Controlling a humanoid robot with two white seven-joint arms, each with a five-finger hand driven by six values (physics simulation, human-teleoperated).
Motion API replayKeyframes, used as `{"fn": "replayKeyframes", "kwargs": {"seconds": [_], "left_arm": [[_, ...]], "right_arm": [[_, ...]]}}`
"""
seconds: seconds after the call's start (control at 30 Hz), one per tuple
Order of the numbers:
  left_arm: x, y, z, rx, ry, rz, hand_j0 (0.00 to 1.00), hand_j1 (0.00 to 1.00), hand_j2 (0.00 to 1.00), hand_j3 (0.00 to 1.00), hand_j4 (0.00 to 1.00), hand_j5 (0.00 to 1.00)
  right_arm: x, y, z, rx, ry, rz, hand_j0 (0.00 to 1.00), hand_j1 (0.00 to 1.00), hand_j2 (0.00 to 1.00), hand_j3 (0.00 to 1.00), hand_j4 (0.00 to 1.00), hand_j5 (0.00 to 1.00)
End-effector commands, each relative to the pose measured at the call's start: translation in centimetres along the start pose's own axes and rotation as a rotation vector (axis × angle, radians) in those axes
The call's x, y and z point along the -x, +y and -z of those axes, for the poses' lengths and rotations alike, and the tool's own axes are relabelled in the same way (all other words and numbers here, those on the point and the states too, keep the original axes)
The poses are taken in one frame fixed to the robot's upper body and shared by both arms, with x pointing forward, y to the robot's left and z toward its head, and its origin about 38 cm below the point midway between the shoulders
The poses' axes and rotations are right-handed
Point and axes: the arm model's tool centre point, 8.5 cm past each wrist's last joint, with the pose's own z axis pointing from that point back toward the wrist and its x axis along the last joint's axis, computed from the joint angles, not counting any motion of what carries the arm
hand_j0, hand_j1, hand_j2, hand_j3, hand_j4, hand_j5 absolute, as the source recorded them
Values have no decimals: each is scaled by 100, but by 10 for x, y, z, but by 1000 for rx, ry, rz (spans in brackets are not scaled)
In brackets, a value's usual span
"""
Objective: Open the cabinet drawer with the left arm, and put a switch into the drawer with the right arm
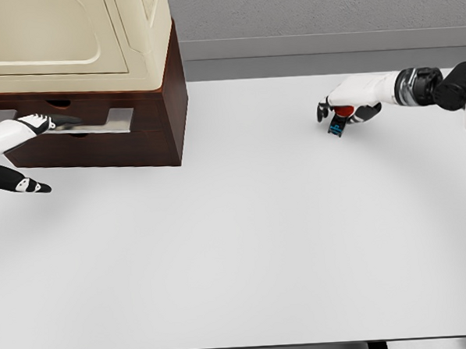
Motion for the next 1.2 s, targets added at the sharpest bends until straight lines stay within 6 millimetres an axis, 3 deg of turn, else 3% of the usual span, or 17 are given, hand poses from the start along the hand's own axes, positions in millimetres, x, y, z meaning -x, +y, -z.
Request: {"fn": "replayKeyframes", "kwargs": {"seconds": [0.0, 0.4, 0.63, 0.87, 1.17], "left_arm": [[3, 0, -1, -8, 8, -8, 100, 100, 100, 100, 100, 100], [12, -6, 3, -17, 24, -30, 100, 100, 100, 100, 100, 100], [13, -6, 3, -18, 26, -33, 100, 100, 100, 100, 100, 100], [13, -5, 4, -15, 24, -31, 82, 82, 82, 82, 82, 82], [10, -2, 1, -16, 21, -30, 81, 81, 81, 81, 81, 81]], "right_arm": [[-1, -1, 0, 4, -2, 3, 58, 58, 58, 58, 58, 58], [-7, -3, 3, 8, -21, -8, 54, 54, 54, 54, 54, 54], [-26, -24, 4, 57, -79, -55, 54, 54, 54, 54, 54, 54], [-47, -43, -1, 103, -142, -111, 54, 54, 54, 54, 54, 54], [-56, -50, -6, 120, -170, -140, 54, 54, 54, 54, 54, 54]]}}
